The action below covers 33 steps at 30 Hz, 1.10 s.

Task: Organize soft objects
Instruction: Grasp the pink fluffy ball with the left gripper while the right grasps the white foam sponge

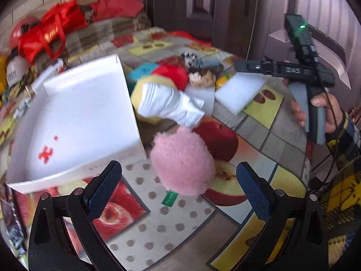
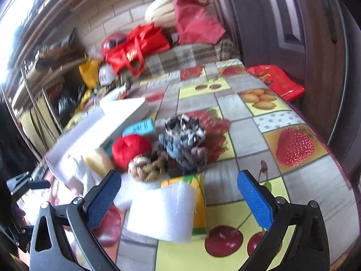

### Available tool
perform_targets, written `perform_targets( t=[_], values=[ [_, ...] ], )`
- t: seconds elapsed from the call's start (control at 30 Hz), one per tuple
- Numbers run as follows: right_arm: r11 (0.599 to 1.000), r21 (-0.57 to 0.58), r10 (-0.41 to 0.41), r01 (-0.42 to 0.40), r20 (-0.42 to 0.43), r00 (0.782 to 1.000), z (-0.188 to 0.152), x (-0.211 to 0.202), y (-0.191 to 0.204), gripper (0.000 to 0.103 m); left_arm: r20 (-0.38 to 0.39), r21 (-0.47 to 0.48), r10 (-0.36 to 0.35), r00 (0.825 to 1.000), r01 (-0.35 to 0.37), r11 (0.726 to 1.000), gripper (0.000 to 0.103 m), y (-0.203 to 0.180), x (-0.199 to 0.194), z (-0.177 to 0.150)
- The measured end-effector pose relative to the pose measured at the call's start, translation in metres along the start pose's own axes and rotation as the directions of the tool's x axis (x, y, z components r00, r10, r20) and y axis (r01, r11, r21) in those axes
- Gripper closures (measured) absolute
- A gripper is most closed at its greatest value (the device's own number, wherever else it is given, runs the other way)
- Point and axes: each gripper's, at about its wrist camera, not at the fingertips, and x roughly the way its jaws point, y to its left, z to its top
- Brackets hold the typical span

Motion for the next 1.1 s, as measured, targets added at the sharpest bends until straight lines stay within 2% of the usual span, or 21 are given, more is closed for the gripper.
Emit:
perform_targets(
  t=[0.1, 0.23, 0.4, 0.5, 0.6, 0.63, 0.67, 0.73, 0.8, 0.83, 0.97, 1.03, 1.1],
  values=[
    [1.000, -0.014, -0.016, 0.016, -0.010, 1.000, -0.004, -0.007, 0.000, 0.000, -0.036, -0.059, -0.024, 0.999, 0.022, 0.998, 0.001, 0.005, 0.010, 0.000],
    [0.997, -0.027, -0.076, 0.078, 0.065, 0.995, -0.001, -0.029, -0.008, 0.000, -0.027, -0.070, -0.043, 0.999, 0.041, 0.997, 0.001, 0.003, 0.011, 0.000],
    [0.999, -0.017, -0.047, 0.047, 0.024, 0.999, 0.001, -0.019, -0.016, 0.000, -0.034, -0.082, -0.059, 0.998, 0.057, 0.995, 0.001, -0.002, 0.020, 0.009],
    [0.998, 0.033, 0.056, -0.056, -0.021, 0.998, 0.000, -0.006, -0.012, 0.000, -0.048, -0.094, -0.055, 0.997, 0.051, 0.994, 0.001, -0.003, 0.027, 0.011],
    [0.973, 0.051, 0.228, -0.223, -0.137, 0.964, -0.012, 0.005, 0.001, 0.000, -0.058, -0.093, -0.048, 0.997, 0.043, 0.995, 0.001, -0.003, 0.030, 0.009],
    [0.960, 0.038, 0.279, -0.276, -0.175, 0.944, -0.018, 0.004, 0.008, 0.000, -0.059, -0.099, -0.051, 0.997, 0.045, 0.994, 0.001, -0.001, 0.029, 0.007],
    [0.950, 0.007, 0.308, -0.312, -0.193, 0.932, -0.024, -0.001, 0.015, 0.000, -0.059, -0.108, -0.054, 0.997, 0.047, 0.993, 0.001, 0.001, 0.030, 0.006],
    [0.913, -0.053, 0.380, -0.404, -0.248, 0.891, -0.036, -0.017, 0.029, 0.000, -0.059, -0.127, -0.056, 0.997, 0.048, 0.991, 0.001, 0.005, 0.030, 0.006],
    [0.895, -0.082, 0.404, -0.439, -0.271, 0.874, -0.043, -0.030, 0.035, 0.000, -0.059, -0.147, -0.061, 0.996, 0.051, 0.988, 0.001, 0.009, 0.031, 0.006],
    [0.900, -0.103, 0.385, -0.423, -0.267, 0.884, -0.044, -0.035, 0.036, 0.000, -0.058, -0.149, -0.061, 0.996, 0.052, 0.987, 0.001, 0.010, 0.031, 0.006],
    [0.942, -0.209, 0.228, -0.262, -0.172, 0.958, -0.036, -0.053, 0.032, 0.000, -0.056, -0.135, -0.054, 0.997, 0.046, 0.990, 0.001, 0.006, 0.031, 0.007],
    [0.943, -0.248, 0.195, -0.222, -0.130, 0.972, -0.031, -0.054, 0.034, 0.000, -0.059, -0.131, -0.052, 0.997, 0.044, 0.990, 0.001, 0.004, 0.033, 0.008],
    [0.930, -0.310, 0.165, -0.199, -0.131, 0.977, -0.029, -0.045, 0.045, 0.000, -0.064, -0.132, -0.046, 0.997, 0.037, 0.991, 0.001, 0.003, 0.036, 0.010]
  ],
)
